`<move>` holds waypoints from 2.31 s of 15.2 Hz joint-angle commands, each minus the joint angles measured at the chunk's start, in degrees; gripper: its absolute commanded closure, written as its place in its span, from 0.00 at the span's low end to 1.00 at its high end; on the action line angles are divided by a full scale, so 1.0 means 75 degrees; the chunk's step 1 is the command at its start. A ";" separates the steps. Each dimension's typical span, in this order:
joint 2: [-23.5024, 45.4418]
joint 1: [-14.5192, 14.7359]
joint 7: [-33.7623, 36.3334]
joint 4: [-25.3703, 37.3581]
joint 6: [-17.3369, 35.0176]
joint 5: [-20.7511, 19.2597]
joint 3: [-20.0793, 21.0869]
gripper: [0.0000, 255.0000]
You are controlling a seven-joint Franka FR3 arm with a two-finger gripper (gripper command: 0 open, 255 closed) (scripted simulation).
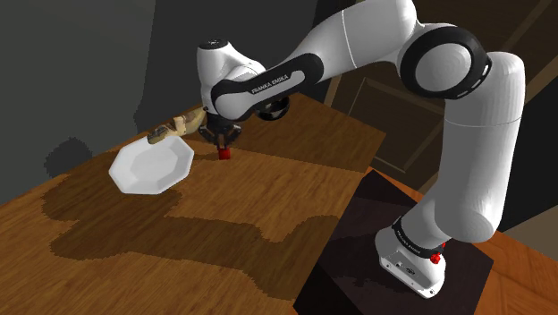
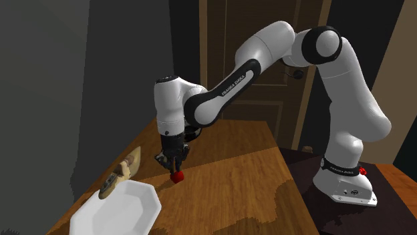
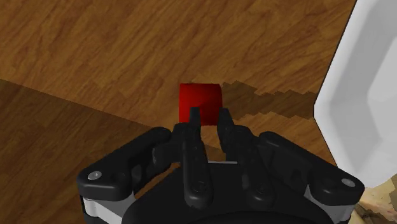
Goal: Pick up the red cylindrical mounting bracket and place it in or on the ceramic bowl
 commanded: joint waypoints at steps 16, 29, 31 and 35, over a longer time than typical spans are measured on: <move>0.1068 -0.0527 -0.0486 0.1202 -0.0943 0.1038 0.0179 0.00; 0.1077 -0.0526 -0.0486 0.1213 -0.0945 0.1036 0.0177 1.00; 0.1077 -0.0526 -0.0487 0.1215 -0.0948 0.1037 0.0177 1.00; 0.1015 -0.0535 -0.0485 0.1222 -0.1015 0.1053 0.0191 1.00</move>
